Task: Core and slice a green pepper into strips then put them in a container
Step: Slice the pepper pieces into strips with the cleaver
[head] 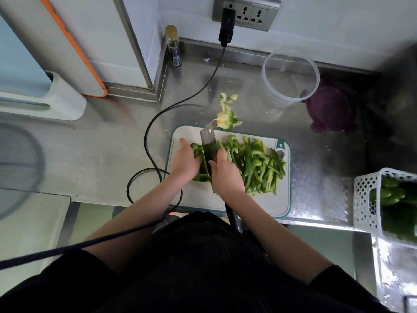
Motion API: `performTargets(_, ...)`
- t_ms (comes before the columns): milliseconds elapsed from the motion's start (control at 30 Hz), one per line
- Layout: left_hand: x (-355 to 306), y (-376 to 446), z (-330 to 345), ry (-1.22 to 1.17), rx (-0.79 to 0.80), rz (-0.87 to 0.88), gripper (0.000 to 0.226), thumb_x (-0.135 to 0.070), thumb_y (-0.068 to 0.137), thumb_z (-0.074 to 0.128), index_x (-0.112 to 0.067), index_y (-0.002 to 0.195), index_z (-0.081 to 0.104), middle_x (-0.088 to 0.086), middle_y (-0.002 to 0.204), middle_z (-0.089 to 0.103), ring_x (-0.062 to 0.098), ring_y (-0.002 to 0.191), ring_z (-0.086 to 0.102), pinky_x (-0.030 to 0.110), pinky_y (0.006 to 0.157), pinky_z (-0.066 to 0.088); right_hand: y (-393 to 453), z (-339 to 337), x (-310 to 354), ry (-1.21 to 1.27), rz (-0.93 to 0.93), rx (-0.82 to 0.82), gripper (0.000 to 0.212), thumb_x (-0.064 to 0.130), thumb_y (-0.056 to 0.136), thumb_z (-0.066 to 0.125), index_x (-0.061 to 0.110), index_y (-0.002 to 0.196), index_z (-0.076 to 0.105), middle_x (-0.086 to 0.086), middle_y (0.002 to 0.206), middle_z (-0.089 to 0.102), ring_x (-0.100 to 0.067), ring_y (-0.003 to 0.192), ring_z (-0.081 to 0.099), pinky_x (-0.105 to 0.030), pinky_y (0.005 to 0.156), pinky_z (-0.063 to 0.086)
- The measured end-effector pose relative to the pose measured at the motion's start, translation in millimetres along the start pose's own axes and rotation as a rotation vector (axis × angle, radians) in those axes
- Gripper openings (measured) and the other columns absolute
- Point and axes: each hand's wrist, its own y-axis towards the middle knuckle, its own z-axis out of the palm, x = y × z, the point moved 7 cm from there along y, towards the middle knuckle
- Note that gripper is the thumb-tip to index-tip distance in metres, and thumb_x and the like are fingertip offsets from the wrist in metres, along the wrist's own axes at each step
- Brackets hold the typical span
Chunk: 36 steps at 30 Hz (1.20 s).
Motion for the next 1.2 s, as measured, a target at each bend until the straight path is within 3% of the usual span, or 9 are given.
performTargets(100, 1.8, 1.5, 1.2, 0.000, 0.010, -0.003, 0.033, -0.010, 0.092, 0.050, 0.000, 0.118, 0.032, 0.005, 0.083, 0.052, 0.023, 0.076, 0.056, 0.033, 0.061, 0.042, 0.9, 5.2, 6.0, -0.067, 0.022, 0.030, 0.031, 0.015, 0.102, 0.035, 0.006, 0.131, 0.029, -0.009, 0.075, 0.056, -0.028, 0.062, 0.056, -0.037, 0.053, 0.048)
performTargets(200, 2.1, 2.8, 0.4, 0.046, 0.011, 0.003, 0.040, -0.013, 0.091, 0.053, 0.004, 0.121, 0.033, 0.011, 0.090, 0.051, 0.023, 0.078, 0.049, 0.035, 0.071, 0.042, 1.1, 13.3, 16.8, -0.221, 0.036, 0.065, 0.049, -0.003, 0.093, 0.037, 0.008, 0.138, 0.021, -0.010, 0.087, 0.061, -0.026, 0.069, 0.056, -0.034, 0.057, 0.043)
performTargets(267, 1.9, 4.4, -0.4, 0.044, 0.005, 0.016, 0.043, -0.016, 0.091, 0.055, 0.005, 0.122, 0.034, 0.014, 0.092, 0.049, 0.024, 0.081, 0.046, 0.034, 0.075, 0.040, 1.6, 17.2, 21.5, -0.268, 0.032, 0.076, 0.052, -0.003, 0.092, 0.036, 0.008, 0.140, 0.019, -0.011, 0.095, 0.064, -0.029, 0.078, 0.062, -0.034, 0.058, 0.043)
performTargets(400, 8.0, 4.9, 3.0, -0.063, 0.049, -0.045, 0.040, -0.018, 0.092, 0.054, -0.001, 0.118, 0.028, 0.008, 0.093, 0.050, 0.017, 0.076, 0.049, 0.027, 0.061, 0.038, 6.9, 17.4, 23.7, -0.306, 0.038, 0.072, 0.050, -0.002, 0.093, 0.035, 0.010, 0.139, 0.020, -0.011, 0.098, 0.066, -0.031, 0.082, 0.065, -0.034, 0.058, 0.044)
performTargets(567, 7.9, 5.0, 2.3, -0.090, 0.079, -0.029, 0.033, -0.014, 0.092, 0.054, -0.005, 0.111, 0.029, 0.003, 0.085, 0.050, 0.020, 0.079, 0.053, 0.030, 0.060, 0.042, 7.9, 14.6, 21.6, -0.320, 0.018, 0.076, 0.051, -0.004, 0.091, 0.037, 0.010, 0.138, 0.022, -0.010, 0.091, 0.065, -0.028, 0.074, 0.064, -0.033, 0.055, 0.043)
performTargets(733, 7.7, 4.0, 1.7, -0.092, 0.052, -0.050, 0.029, -0.012, 0.091, 0.052, -0.009, 0.107, 0.028, 0.001, 0.078, 0.047, 0.014, 0.066, 0.051, 0.032, 0.051, 0.045, -5.9, 9.1, 13.1, -0.349, -0.004, 0.069, 0.047, -0.007, 0.089, 0.037, 0.010, 0.131, 0.027, -0.008, 0.084, 0.062, -0.026, 0.060, 0.049, -0.032, 0.053, 0.039)
performTargets(900, 5.3, -0.6, 4.7, -0.111, 0.086, -0.066, 0.031, -0.018, 0.091, 0.053, -0.009, 0.104, 0.026, 0.003, 0.080, 0.046, 0.016, 0.064, 0.049, 0.028, 0.041, 0.037, 13.3, 5.5, 30.1, -0.359, -0.072, 0.049, 0.042, -0.005, 0.090, 0.038, 0.010, 0.128, 0.029, -0.009, 0.091, 0.066, -0.030, 0.072, 0.063, -0.033, 0.053, 0.042)
performTargets(1067, 10.8, -4.8, 7.5, -0.129, 0.068, -0.078, 0.031, -0.017, 0.091, 0.054, -0.010, 0.104, 0.027, 0.004, 0.084, 0.048, 0.017, 0.068, 0.051, 0.028, 0.042, 0.038, -8.0, 10.5, 21.0, -0.356, -0.069, 0.065, 0.048, -0.006, 0.090, 0.038, 0.010, 0.133, 0.026, -0.008, 0.093, 0.066, -0.031, 0.077, 0.066, -0.033, 0.056, 0.041)
performTargets(1200, 10.5, -4.8, 5.7, -0.101, 0.074, -0.080, 0.029, -0.016, 0.091, 0.053, -0.012, 0.101, 0.026, 0.002, 0.080, 0.046, 0.017, 0.067, 0.050, 0.029, 0.042, 0.041, -9.1, 11.4, 14.7, -0.374, -0.067, 0.093, 0.049, -0.009, 0.087, 0.038, 0.008, 0.131, 0.027, -0.008, 0.091, 0.065, -0.029, 0.066, 0.055, -0.033, 0.057, 0.041)
